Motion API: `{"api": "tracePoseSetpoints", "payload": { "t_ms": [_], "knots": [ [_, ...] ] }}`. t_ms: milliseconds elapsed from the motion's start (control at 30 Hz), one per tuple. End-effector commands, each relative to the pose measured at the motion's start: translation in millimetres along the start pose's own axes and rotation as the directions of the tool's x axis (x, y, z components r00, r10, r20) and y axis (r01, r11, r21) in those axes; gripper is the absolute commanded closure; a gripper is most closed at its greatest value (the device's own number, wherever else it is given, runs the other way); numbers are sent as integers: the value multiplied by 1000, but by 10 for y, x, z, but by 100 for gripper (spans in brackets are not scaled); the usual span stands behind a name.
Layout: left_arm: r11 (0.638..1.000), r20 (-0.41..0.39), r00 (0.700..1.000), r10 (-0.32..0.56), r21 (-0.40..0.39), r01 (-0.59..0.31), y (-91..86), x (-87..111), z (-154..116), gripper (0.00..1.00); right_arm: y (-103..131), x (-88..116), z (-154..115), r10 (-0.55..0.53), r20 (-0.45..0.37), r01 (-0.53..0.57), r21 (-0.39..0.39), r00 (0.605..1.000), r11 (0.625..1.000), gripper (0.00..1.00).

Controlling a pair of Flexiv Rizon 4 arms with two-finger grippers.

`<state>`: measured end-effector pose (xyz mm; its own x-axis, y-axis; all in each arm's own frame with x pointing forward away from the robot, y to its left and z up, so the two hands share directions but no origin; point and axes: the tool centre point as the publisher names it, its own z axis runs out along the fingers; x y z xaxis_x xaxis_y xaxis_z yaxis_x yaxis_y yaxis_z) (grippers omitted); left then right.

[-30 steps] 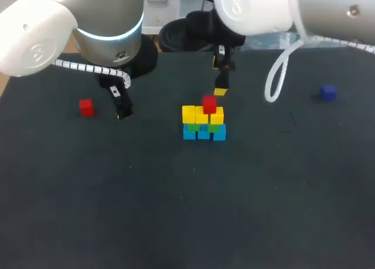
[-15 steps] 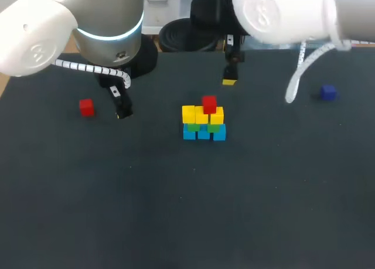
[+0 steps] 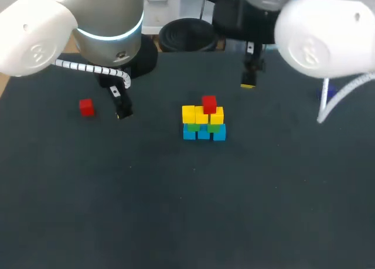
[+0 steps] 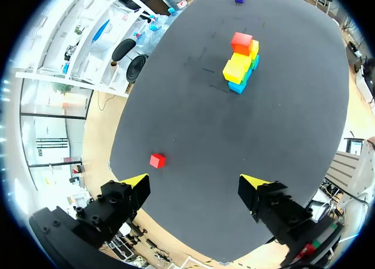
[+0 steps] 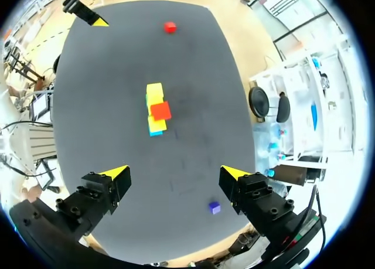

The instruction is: Place the blue cubes, place green cubes on the blue cubes, place the yellow cubes on the green cubes, then place the red cubes on the yellow cubes, and place purple cube on the red cubes.

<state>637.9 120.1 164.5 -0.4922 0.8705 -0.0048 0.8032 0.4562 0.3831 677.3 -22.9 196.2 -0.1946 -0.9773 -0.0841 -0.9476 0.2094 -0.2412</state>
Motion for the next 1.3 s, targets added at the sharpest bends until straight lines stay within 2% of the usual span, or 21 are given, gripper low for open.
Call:
{"api": "tracePoseSetpoints", "payload": {
  "t_ms": [33,233,600,667,767,867,1033,1100,1133,1167,1200,1233,1267,1300],
  "knots": [
    [1000,0,1000,2,1,-2,7,1,-1,0,87,133,51,21,12,-23,234,1000,972,0],
    [1000,0,1000,2,1,-2,7,1,-1,0,137,268,148,71,32,-77,290,997,954,0],
    [1000,0,1000,2,1,-2,7,1,-1,0,142,275,167,59,53,-72,293,997,953,0],
    [1000,49,999,-10,-12,10,21,-2,-45,0,142,275,167,59,53,-72,293,997,953,0],
    [997,91,993,-78,-7,79,83,10,-100,0,142,275,167,59,53,-72,293,997,953,0],
    [987,86,984,-159,-21,161,186,112,-134,0,142,275,167,59,53,-72,293,997,953,0],
    [983,87,979,-185,7,185,337,298,-165,0,142,275,167,59,53,-72,293,997,953,0],
    [985,15,989,-150,85,148,328,409,-62,0,142,275,167,59,53,-72,293,997,953,0],
    [980,22,987,-162,119,158,320,458,-22,0,142,275,167,59,53,-72,293,997,953,0],
    [978,-13,989,-148,149,148,300,502,34,0,142,275,167,59,53,-72,293,997,953,0],
    [980,-61,994,-95,168,104,248,531,99,0,142,275,167,59,53,-72,293,997,953,0],
    [982,-56,997,-52,176,61,200,541,134,0,142,275,167,59,53,-72,293,997,953,0],
    [979,-20,1000,-17,202,20,149,559,149,0,142,275,167,59,53,-72,293,997,953,0],
    [969,-41,998,49,244,-38,92,567,199,0,142,275,167,59,53,-72,293,997,953,0]
  ]
}}
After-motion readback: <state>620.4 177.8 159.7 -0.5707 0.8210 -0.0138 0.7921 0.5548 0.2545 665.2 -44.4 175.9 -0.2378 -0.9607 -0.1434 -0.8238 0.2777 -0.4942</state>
